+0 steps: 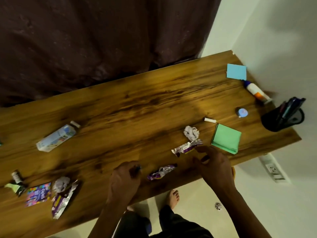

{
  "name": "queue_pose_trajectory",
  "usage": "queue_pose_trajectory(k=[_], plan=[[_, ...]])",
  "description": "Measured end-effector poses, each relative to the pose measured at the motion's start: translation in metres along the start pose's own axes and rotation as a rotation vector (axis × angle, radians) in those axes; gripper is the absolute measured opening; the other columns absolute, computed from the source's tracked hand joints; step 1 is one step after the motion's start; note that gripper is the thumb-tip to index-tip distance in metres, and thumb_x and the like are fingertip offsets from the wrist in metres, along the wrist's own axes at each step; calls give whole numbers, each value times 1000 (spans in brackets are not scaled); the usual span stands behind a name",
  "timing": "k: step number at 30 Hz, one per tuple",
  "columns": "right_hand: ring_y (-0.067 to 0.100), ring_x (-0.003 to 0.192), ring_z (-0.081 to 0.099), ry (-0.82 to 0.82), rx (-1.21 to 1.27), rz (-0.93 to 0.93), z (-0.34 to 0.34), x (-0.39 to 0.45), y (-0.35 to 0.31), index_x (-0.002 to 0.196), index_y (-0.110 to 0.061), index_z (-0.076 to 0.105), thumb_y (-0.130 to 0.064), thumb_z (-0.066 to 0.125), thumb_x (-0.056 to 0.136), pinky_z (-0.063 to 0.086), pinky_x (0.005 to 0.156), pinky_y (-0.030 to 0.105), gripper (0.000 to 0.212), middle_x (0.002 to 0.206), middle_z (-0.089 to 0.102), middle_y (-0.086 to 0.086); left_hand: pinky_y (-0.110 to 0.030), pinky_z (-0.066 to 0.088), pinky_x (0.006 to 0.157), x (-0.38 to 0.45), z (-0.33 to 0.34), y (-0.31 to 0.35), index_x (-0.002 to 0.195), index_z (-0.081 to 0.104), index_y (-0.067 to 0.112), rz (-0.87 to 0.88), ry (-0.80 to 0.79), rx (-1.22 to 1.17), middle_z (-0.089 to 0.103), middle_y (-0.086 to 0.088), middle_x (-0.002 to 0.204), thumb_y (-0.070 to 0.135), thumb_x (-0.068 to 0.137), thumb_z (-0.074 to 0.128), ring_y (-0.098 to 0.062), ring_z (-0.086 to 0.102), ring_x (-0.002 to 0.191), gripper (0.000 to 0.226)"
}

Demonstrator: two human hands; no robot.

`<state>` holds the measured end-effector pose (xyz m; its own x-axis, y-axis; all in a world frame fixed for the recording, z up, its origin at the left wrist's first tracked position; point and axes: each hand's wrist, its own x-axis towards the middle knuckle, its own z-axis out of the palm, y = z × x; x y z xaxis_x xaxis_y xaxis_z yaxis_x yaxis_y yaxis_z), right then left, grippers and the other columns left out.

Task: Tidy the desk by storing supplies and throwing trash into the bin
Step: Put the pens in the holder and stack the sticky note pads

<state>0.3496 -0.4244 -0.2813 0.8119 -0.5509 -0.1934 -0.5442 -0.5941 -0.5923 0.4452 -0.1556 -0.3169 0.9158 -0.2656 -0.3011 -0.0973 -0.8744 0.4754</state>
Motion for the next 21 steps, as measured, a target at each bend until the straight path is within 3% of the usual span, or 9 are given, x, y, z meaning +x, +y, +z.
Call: queue_pose_trajectory(k=[4,9,15,19,21], plan=[[2,78,62,58,20,78,-14,18,18,114,-23,72,-23,76,86,37,59,9,29,110,73,-7,-24,57,87,12,0,35,100,74,44,-99,-70,-436,74,22,102,39,87,77,5,67,92,14],[4,81,66,148,3,91,-36,34,27,116,-24,72,-30,77,86,37,59,8,31,109,73,-7,-15,57,65,22,-6,97,102,78,28,-70,-224,-825,79,7,88,19,90,74,-6,75,81,16],[-5,80,66,255,-34,146,-64,35,29,116,-27,70,-42,74,86,53,63,16,34,112,73,-16,-28,61,70,45,14,162,109,75,27,4,-411,-920,80,5,94,12,85,80,-15,77,84,29],[-6,75,65,306,-49,154,-86,42,29,114,-25,73,-37,77,85,48,61,11,32,111,73,-16,-23,58,65,64,26,202,102,75,18,84,-481,-924,80,1,89,10,86,79,-19,78,83,18],[-5,75,66,322,-28,153,-95,45,31,114,-25,73,-35,76,86,54,63,16,30,109,73,-15,-21,58,64,69,26,218,103,74,14,96,-505,-945,80,-1,91,11,86,79,-17,78,83,17]])
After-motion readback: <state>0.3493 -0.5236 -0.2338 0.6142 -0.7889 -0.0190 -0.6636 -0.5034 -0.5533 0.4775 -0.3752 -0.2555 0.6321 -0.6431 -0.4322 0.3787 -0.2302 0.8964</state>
